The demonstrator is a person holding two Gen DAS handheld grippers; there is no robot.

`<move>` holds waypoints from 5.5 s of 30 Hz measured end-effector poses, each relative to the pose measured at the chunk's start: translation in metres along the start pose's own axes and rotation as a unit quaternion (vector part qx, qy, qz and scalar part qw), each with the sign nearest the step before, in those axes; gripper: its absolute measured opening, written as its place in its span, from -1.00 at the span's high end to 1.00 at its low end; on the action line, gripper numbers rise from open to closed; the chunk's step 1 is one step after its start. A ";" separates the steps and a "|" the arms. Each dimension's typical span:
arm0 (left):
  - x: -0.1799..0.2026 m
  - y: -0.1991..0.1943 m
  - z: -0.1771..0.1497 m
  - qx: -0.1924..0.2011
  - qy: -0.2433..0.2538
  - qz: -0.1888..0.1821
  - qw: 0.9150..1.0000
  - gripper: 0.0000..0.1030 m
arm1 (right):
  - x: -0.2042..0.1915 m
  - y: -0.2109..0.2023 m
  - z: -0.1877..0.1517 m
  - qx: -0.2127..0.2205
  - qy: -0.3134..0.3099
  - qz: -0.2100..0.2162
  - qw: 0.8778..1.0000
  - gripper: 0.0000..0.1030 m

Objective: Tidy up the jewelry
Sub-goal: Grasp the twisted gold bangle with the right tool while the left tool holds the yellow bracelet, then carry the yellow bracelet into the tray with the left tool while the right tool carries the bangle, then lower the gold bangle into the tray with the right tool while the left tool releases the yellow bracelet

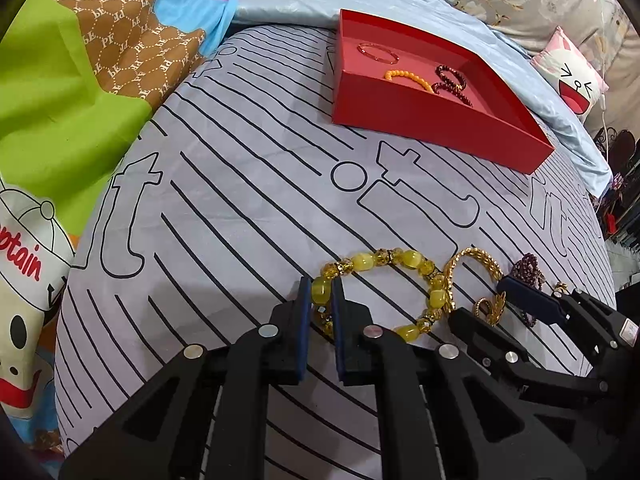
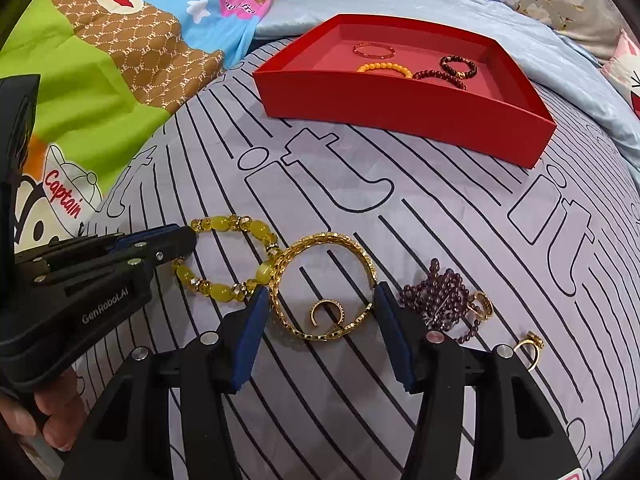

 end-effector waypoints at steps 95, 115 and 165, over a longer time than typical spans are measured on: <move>0.118 -0.011 0.196 0.083 0.039 -0.165 0.982 0.83 | 0.126 -0.038 0.144 0.116 0.079 -0.040 0.989 0.32; 0.067 0.060 0.152 0.015 0.013 -0.065 0.998 0.83 | 0.112 -0.014 0.070 0.057 0.090 -0.032 0.994 -0.09; 0.058 0.068 0.151 0.022 0.016 -0.034 0.999 0.82 | 0.104 0.038 0.139 0.051 0.061 -0.042 0.996 -0.12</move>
Point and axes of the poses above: each gripper's, at about its wrist camera, not at the fingertips, and y roughly the way its jaws point, x to its right, z to its top, the point moved 5 cm from there along y, roughly the way its jaws point, and after that the axes turned 1 degree about z, right-handed, at the moved point
